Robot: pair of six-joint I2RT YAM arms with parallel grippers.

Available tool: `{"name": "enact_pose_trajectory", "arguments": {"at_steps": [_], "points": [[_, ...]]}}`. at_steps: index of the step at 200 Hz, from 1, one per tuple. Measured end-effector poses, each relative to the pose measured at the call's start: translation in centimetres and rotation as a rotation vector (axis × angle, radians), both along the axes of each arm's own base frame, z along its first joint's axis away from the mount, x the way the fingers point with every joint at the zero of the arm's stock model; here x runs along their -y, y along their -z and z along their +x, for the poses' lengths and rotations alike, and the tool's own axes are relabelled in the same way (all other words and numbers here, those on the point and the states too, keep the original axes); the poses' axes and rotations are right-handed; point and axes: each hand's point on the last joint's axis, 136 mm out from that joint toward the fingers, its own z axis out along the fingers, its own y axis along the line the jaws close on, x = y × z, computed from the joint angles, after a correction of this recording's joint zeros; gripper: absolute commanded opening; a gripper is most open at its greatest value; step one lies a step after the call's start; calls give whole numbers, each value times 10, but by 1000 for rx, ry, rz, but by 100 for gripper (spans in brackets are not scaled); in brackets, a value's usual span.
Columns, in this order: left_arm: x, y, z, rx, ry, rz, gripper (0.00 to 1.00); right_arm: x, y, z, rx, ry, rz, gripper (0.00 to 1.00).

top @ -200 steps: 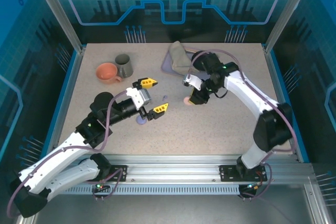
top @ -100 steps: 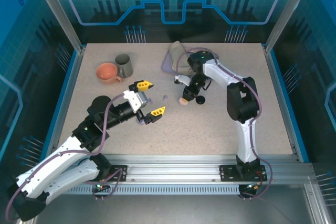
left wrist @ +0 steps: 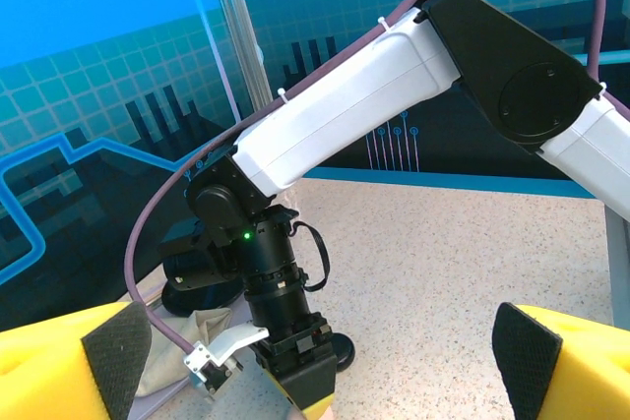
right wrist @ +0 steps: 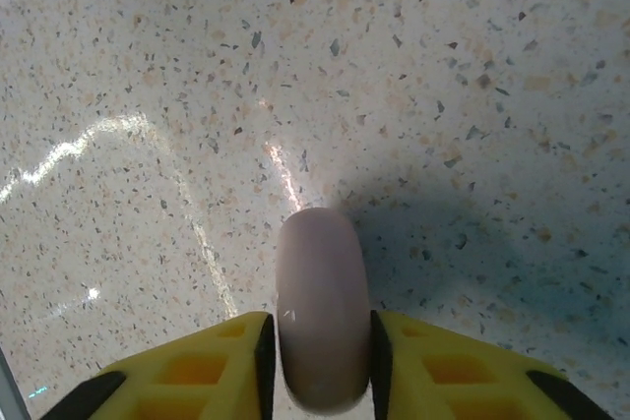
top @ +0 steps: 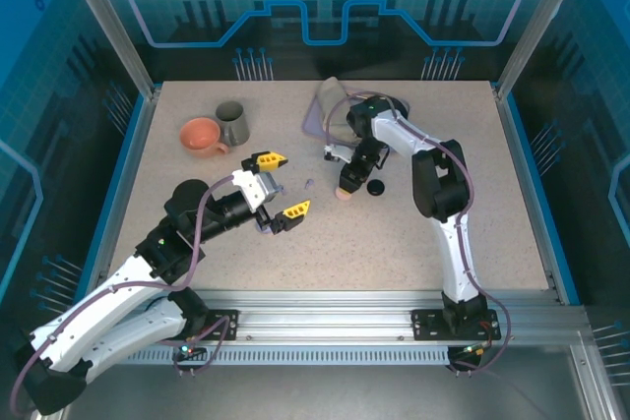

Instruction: Insert wireless bluetooth earbuds into charging case

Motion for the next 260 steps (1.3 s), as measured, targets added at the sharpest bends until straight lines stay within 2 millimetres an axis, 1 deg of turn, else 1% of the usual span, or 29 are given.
{"name": "enact_pose_trajectory", "arguments": {"at_steps": [25,46,77,93,107,118,128,145,170,190,208,228,241,260], "points": [[0,1,1,-3,0,3,94,1,8,-1,-17,-1,-7,45],[1,2,1,-7,0,5,94,1,9,-1,-21,3,-9,48],[0,5,3,-14,-11,7,95,5,11,6,1,17,-20,53],[-1,6,5,-20,-27,5,98,6,9,13,32,30,-24,56],[-4,11,9,-42,-53,0,99,7,3,19,74,44,-14,59],[-6,18,13,-63,-78,1,99,8,-6,20,109,55,-2,61],[-9,25,17,-89,-104,1,99,8,-18,21,147,61,14,62],[-16,36,26,-146,-163,-16,99,7,-43,21,227,75,50,63],[-36,48,47,-255,-287,-68,99,8,-81,19,354,100,109,64],[-56,59,63,-350,-387,-118,99,11,-105,11,441,120,154,65],[-73,72,75,-440,-466,-159,99,13,-118,1,497,131,192,67],[-95,95,89,-571,-572,-205,99,13,-129,-11,558,134,233,74],[-113,112,96,-663,-647,-241,99,9,-135,-22,596,121,264,79],[-143,134,104,-797,-765,-316,99,-1,-140,-39,641,86,305,86]]}}
